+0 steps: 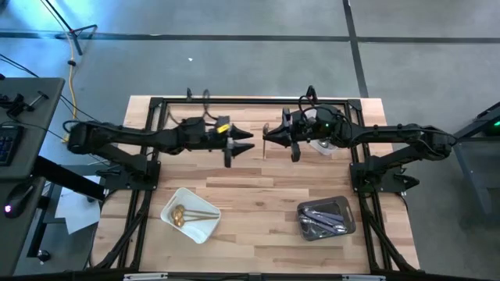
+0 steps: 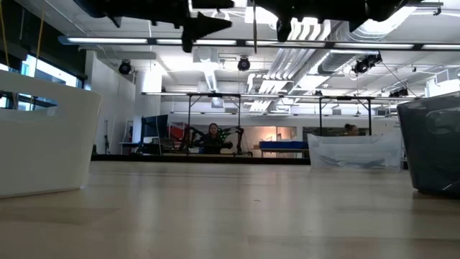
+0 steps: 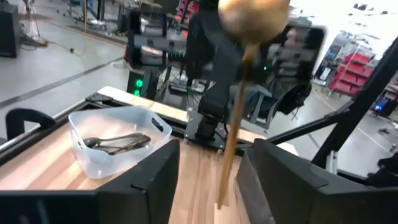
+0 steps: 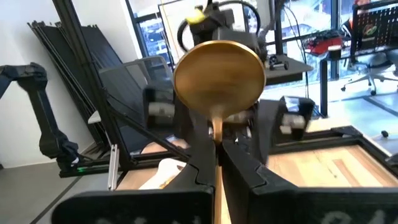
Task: Sort silverware by color (type)
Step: Put the gold spoon into the white bin
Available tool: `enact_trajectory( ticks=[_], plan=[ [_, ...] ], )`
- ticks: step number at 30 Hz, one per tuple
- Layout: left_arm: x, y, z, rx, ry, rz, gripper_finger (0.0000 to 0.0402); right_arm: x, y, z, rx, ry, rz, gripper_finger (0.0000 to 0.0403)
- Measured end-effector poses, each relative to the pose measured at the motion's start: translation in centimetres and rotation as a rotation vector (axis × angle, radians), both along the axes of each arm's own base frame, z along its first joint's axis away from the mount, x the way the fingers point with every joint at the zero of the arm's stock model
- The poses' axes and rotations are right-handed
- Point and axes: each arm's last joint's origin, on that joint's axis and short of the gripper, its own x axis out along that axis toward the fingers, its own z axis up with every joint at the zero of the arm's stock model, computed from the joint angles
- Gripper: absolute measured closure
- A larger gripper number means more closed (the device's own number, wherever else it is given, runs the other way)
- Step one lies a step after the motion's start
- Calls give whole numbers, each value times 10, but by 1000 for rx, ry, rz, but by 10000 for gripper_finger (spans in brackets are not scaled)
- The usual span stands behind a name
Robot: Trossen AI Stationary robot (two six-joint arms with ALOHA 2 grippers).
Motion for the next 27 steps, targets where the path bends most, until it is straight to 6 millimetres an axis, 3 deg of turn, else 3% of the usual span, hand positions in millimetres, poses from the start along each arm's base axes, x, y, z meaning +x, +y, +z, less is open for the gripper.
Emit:
enact_trajectory(
  ticks=[9, 16, 21, 27],
  plan=[
    [46, 4, -3, 20, 35, -33, 193, 0, 0, 1, 0, -10, -16, 403],
    [53, 5, -1, 81, 37, -44, 207, 0, 0, 1, -1, -10, -16, 403],
    [52, 5, 0, 118, 35, -46, 266, 0, 0, 1, -1, -9, -15, 403],
    [52, 5, 0, 122, 42, -50, 386, 0, -1, -1, 0, 7, -20, 403]
  ],
)
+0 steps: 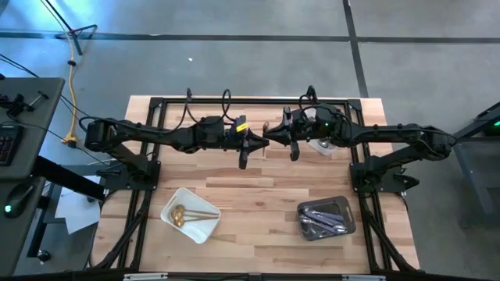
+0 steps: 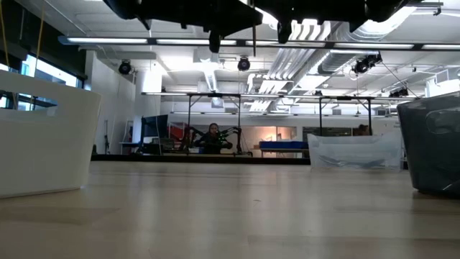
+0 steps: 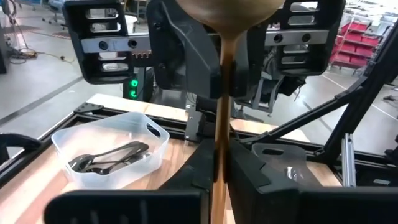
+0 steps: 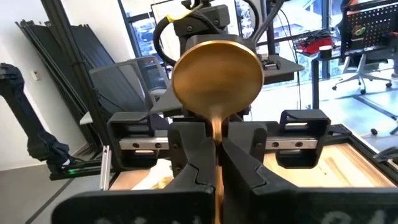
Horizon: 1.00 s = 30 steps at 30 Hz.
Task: Sort silverware by color (type)
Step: Put the gold spoon into the white bin
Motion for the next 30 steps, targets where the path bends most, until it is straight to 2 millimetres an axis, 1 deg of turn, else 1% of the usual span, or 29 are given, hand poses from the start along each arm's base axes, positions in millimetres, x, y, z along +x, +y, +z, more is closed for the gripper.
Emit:
enact_trajectory(
  ticks=[5, 7, 10, 12, 16, 20, 22, 25, 30],
  plan=[
    [0, 1, -2, -16, 20, 13, 386, 0, -1, -2, 12, 24, -23, 403],
    [0, 1, -3, -16, 29, 14, 393, 0, -1, -2, 36, 29, -23, 403],
    [-1, 4, -4, -12, 38, 22, 393, 0, -3, -3, 88, 42, -29, 397],
    [-1, 6, -4, -7, 43, 31, 392, -1, -4, -5, 119, 62, -35, 379],
    [-2, 10, -3, -7, 39, 42, 394, -2, -4, -10, 140, 118, -37, 318],
    [-8, 9, -1, -5, 56, 29, 395, -10, -2, -6, 121, 145, -36, 264],
    [-16, 6, -2, -5, 66, 22, 396, -17, 0, -3, 95, 162, -36, 246],
    [-31, 2, -4, -13, 60, 15, 396, -29, 2, 2, 73, 193, -53, 235],
    [-70, -6, -8, -51, 15, 54, 396, -47, 5, 11, 42, 213, -114, 234]
  ],
)
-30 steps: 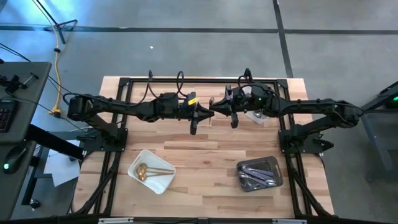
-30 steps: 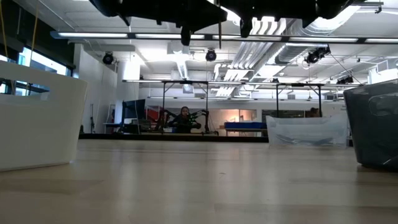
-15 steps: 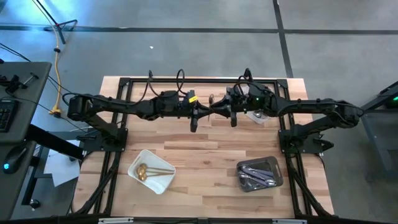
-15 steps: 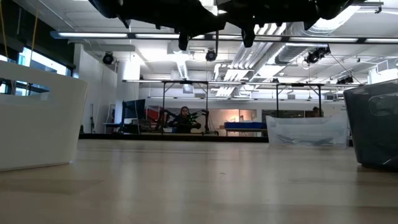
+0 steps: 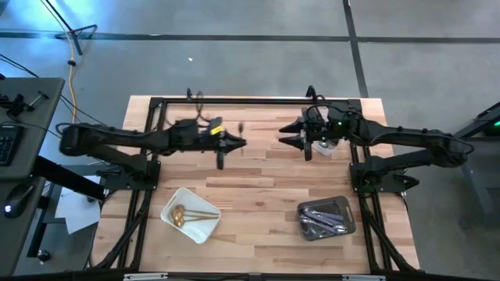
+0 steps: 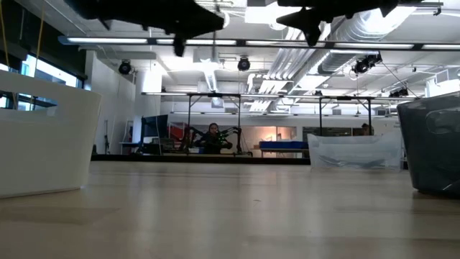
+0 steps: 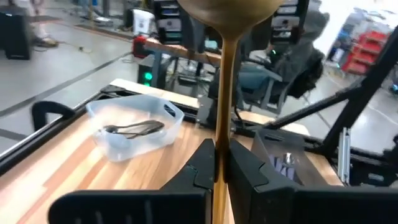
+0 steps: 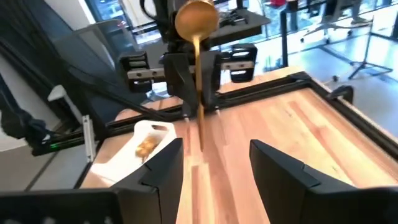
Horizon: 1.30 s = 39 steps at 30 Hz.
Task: Sort silverware by color (type)
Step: Put the gold spoon into the white bin
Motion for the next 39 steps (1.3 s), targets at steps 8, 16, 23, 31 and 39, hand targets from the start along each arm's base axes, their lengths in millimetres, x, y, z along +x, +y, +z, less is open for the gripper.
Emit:
enact_trajectory(
  ticks=[8, 16, 23, 31, 39],
  plan=[
    [-47, -18, -1, -16, -75, -38, 396, 3, -1, 6, -44, -73, -19, 234],
    [-63, -21, 6, 7, -108, -5, 396, 22, -6, -2, -43, -114, -21, 234],
    [-63, -21, 4, 5, -83, -5, 396, 23, -6, -2, -28, -120, -23, 234],
    [-63, -21, 4, 5, -82, -5, 393, 24, -6, 1, -58, -148, -18, 247],
    [-63, -21, 4, 5, -81, -5, 391, 23, -5, -4, -105, -150, 28, 392]
  ],
)
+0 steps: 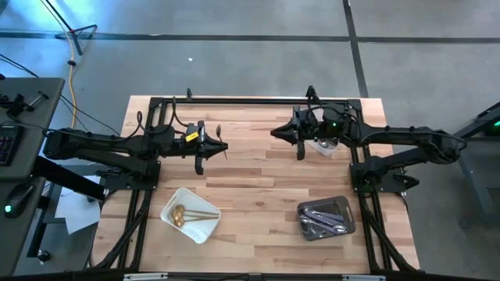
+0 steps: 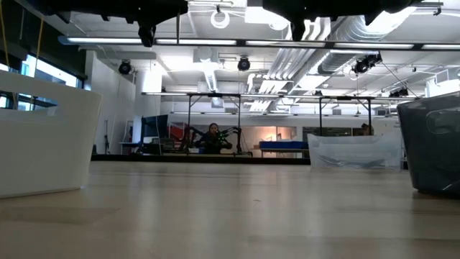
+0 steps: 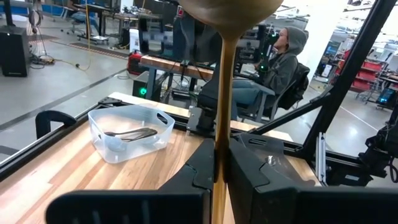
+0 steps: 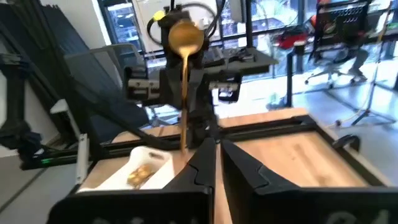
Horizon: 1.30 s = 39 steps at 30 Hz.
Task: Sort silverware by color (type)
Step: Put the gold spoon into the white bin
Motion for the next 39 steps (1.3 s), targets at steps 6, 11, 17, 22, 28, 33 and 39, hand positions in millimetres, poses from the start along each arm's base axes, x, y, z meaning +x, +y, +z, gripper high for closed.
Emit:
enact_trajectory(
  ticks=[6, 11, 17, 22, 28, 33, 39],
  plan=[
    [0, 0, 0, 0, 0, 0, 392, -8, 2, -40, 112, -10, 5, 400],
    [0, 0, 0, 0, 0, 0, 393, -17, 4, -54, 179, -117, 15, 402],
    [0, 0, 0, 0, 0, 0, 393, -16, 4, -52, 172, -124, 19, 402],
    [0, 0, 0, 0, 0, 0, 393, -16, 4, -52, 172, -123, 21, 403],
    [0, 0, 0, 0, 0, 0, 394, -16, 5, -53, 165, -117, 32, 403],
    [0, 0, 0, 0, 0, 0, 394, -15, 11, -55, 77, -98, 70, 403],
    [0, 0, 0, 0, 0, -1, 394, -13, 17, -63, 59, -18, 58, 403]
  ],
)
